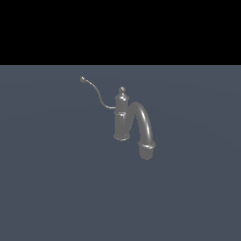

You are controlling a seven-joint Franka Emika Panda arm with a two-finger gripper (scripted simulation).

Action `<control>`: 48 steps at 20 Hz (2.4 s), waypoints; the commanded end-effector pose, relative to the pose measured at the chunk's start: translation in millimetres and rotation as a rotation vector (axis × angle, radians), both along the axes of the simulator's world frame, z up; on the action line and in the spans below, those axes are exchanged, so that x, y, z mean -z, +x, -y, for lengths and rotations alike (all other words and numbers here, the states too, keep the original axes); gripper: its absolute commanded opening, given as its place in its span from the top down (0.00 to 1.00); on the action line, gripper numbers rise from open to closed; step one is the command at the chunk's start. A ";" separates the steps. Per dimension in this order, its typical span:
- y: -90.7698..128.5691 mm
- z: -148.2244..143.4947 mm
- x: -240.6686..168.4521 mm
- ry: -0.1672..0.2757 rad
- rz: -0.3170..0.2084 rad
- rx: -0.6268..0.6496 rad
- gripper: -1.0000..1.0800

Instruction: Turn on the faucet by rotating a designated handle.

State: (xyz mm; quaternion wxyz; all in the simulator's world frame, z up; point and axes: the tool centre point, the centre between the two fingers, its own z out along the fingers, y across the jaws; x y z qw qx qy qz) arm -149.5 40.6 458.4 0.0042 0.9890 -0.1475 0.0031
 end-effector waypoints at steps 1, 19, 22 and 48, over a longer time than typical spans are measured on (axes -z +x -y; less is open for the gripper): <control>14.0 -3.7 7.0 0.007 0.000 0.059 1.00; 106.6 -32.7 75.3 0.034 -0.010 0.487 1.00; 120.6 -37.9 89.6 0.034 -0.012 0.559 1.00; 201.7 -75.7 211.2 0.013 -0.001 1.068 1.00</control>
